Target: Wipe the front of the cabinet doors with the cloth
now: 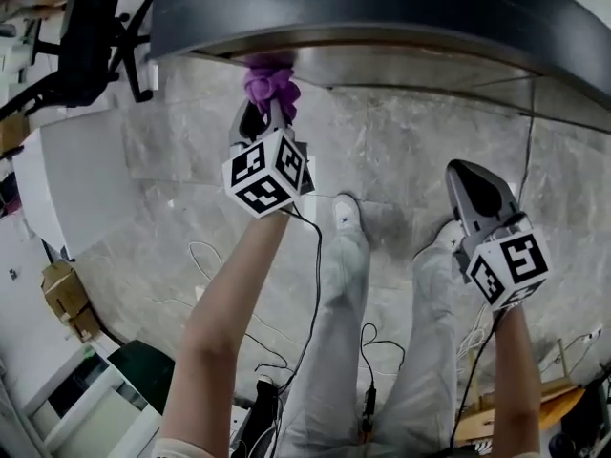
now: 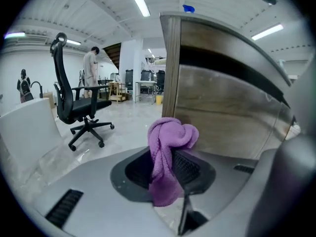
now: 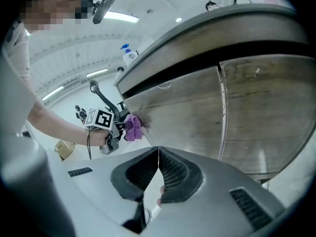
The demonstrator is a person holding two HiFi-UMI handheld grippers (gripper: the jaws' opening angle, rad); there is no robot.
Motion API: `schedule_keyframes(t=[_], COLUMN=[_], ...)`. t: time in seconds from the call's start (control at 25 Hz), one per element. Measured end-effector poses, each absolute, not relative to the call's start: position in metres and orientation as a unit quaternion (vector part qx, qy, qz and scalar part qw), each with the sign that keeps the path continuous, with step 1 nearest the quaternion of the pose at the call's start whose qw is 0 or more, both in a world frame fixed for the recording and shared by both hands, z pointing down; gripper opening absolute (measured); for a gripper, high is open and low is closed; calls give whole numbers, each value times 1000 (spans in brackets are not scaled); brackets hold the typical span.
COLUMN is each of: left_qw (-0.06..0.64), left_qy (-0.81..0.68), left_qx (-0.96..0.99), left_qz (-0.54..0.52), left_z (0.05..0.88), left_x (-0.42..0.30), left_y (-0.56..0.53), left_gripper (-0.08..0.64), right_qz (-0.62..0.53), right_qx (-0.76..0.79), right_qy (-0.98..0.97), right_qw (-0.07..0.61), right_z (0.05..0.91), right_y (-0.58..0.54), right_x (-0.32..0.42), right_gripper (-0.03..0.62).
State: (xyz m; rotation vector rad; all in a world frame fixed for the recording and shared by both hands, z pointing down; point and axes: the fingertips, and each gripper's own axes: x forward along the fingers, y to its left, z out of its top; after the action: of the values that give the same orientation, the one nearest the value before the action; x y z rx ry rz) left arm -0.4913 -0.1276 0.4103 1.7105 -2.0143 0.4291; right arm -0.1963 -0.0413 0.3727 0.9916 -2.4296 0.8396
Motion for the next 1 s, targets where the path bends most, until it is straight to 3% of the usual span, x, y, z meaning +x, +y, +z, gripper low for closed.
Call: schedule_keyframes(t=[0.68, 1.0], left_qw=[187, 126], left_qy=[-698, -658], left_qx=[682, 735], left_qz=[111, 102], left_z=[228, 171], left_x=[-462, -435], left_y=[-127, -96], left_gripper=[106, 106], right_qz=[266, 257], right_qx=[376, 410], right_qy=[-868, -857], right_qw=[184, 178], right_z=[221, 170], right_y=[-18, -6], right_x=[-169, -136], right_gripper=[28, 28])
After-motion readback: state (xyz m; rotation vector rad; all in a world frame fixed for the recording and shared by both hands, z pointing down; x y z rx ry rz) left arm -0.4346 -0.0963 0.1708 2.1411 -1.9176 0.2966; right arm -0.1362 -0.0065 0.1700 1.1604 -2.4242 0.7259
